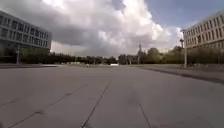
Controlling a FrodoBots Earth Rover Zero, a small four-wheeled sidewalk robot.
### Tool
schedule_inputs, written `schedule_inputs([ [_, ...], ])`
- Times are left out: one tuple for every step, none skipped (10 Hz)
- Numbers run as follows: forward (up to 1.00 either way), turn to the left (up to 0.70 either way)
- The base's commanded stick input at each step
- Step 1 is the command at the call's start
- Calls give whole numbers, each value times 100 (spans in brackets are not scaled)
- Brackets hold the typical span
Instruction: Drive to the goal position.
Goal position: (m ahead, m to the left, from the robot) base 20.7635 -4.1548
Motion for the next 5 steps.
schedule_inputs([
  [70, 0],
  [70, 0],
  [70, 0],
  [70, 0],
  [70, -11],
])
